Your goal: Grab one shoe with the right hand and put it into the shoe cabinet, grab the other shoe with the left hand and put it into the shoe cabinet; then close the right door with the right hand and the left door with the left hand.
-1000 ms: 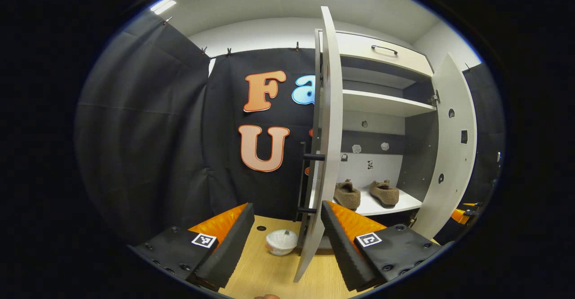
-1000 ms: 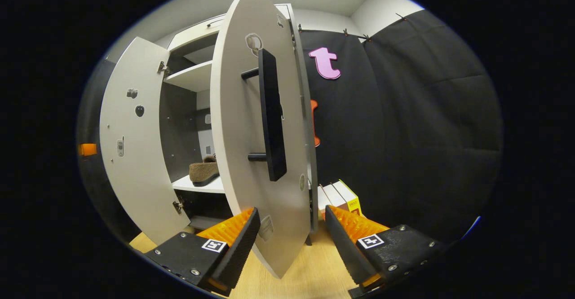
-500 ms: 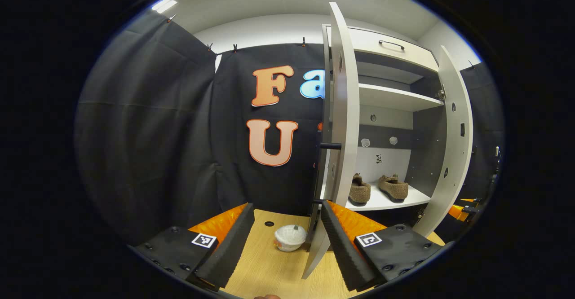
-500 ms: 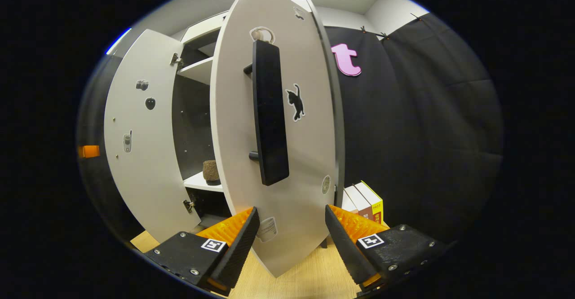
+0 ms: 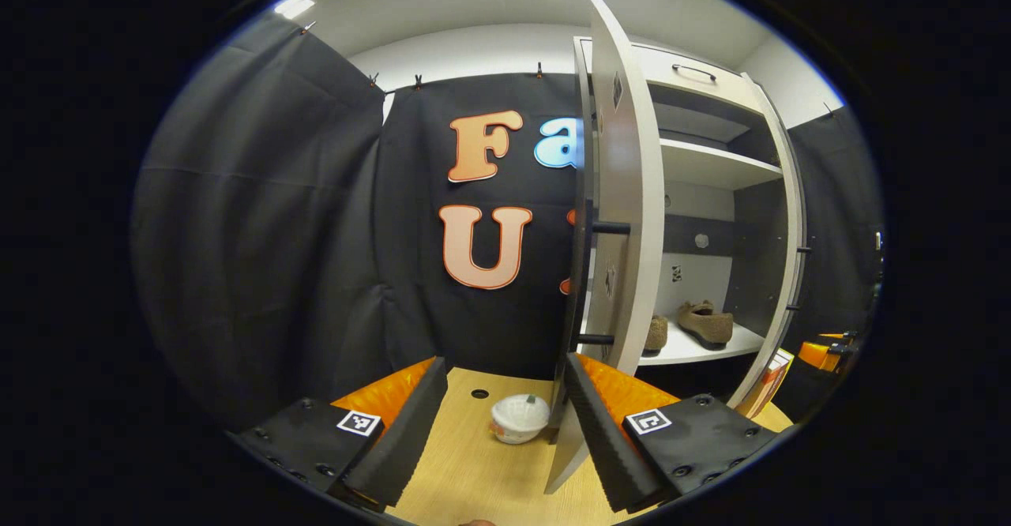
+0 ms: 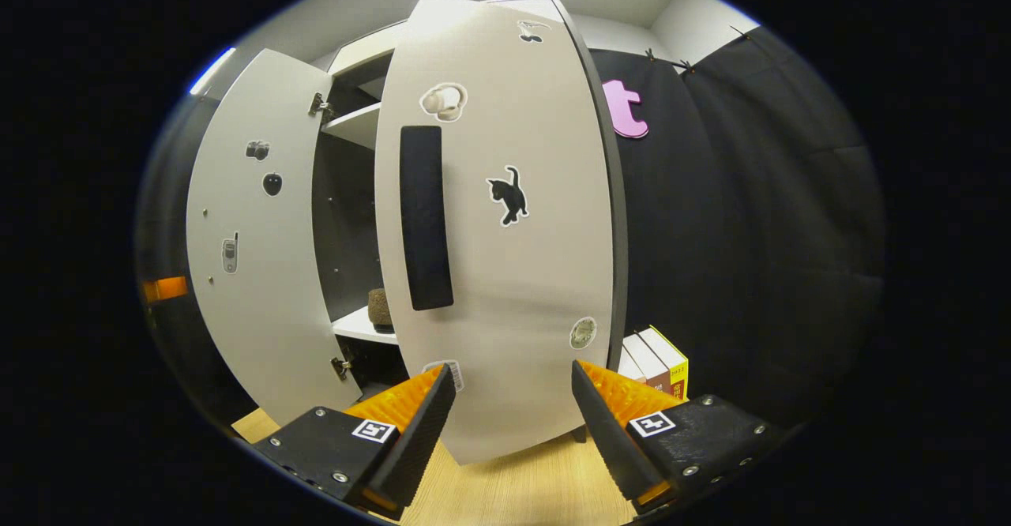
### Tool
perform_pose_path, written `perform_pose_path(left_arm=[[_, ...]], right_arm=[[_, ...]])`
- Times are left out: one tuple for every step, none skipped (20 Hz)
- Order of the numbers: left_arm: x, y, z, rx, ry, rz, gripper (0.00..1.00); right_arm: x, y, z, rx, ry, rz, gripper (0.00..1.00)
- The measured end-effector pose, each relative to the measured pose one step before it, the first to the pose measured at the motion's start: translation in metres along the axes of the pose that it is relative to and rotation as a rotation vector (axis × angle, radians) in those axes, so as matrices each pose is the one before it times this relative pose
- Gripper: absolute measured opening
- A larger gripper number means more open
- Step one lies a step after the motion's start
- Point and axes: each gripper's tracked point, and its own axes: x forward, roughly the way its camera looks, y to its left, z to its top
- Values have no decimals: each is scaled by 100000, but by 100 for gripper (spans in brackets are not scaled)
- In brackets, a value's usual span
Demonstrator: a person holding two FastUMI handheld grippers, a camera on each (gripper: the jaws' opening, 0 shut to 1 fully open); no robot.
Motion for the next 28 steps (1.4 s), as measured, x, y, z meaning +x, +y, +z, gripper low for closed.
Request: perform_pose_path(left_arm=[[407,-95,-487,-635,279,-985,97],[399,-32,-359,-249,306,-735,95],[488,73,-677,299,510,-311,95],[355,-24,-489,370,721,-266,97],[241,-26,-449,-1,814,-382,95],[198,-154,-465,-145,756,-905,95],[367,-38,-386,-142,496,-801,95],[130,-190,-274,-138,174,-896,95],[-508,-711,214,-143,212,-334,97],[-88,144,-22,-296,382,544,97],[-77,60,-183,-267,635,550,95],[-77,-177,-127,-829,506,-779,95],[81,-291,-284,-1407,691,-1427,95],[330,-329,-678,-1607,953,-2194,95],[477,-73,-667,-1091,959,-1219,95],[284,128,-95,440,54,753,95],[-40,-82,35,794,-52,-56,97],[-128,-140,-28,707,-190,-568,99],[-162,-177,-30,958,-90,-388,95],[-9,-127,57,1206,-139,-299,94],[18,-178,103,977,-314,-198,94],[70,-249,25,719,3,-287,97],[-17,-413,63,781,-62,-643,94],[18,-296,21,1008,202,-748,94],[-7,-435,41,942,78,-929,95],[-48,-402,12,254,109,-989,96],[92,-446,-39,-480,200,-1012,97],[-21,-426,-2,-748,-5,-1207,97]], right_arm=[[-93,159,207,-923,-471,-68,92],[-109,84,145,-810,-304,-145,92],[-171,104,136,-516,-425,41,92],[-182,104,164,-268,-433,190,92],[-120,100,155,-234,-343,211,92],[-63,7,89,-204,-102,-71,92],[-211,-131,-10,-105,-77,-77,92],[-207,-39,71,-24,-97,-211,92],[-74,-68,53,95,-206,-256,92],[-189,-79,-9,221,-99,-294,92],[-99,-54,89,336,-106,-299,92],[-103,-144,28,475,45,-399,92],[-116,-89,58,475,-40,-246,92],[-93,-3,-3,345,-64,-390,92],[-57,-64,1,190,-32,-296,92],[-141,-86,-58,162,-93,-413,92],[-125,-63,80,153,-145,-316,92],[-188,-122,59,177,-161,-311,92],[-159,5,83,130,-144,-266,92],[-123,-65,-16,113,-87,-237,92],[-26,52,63,114,-10,-242,92],[-118,11,101,154,-112,-174,92],[-74,48,57,127,-133,8,92],[-87,87,96,113,-33,109,92],[-124,105,-4,44,-113,278,92],[-65,87,62,-163,-20,352,92],[-73,78,-26,-356,-18,235,92],[-105,44,-88,-415,250,-4,92]])
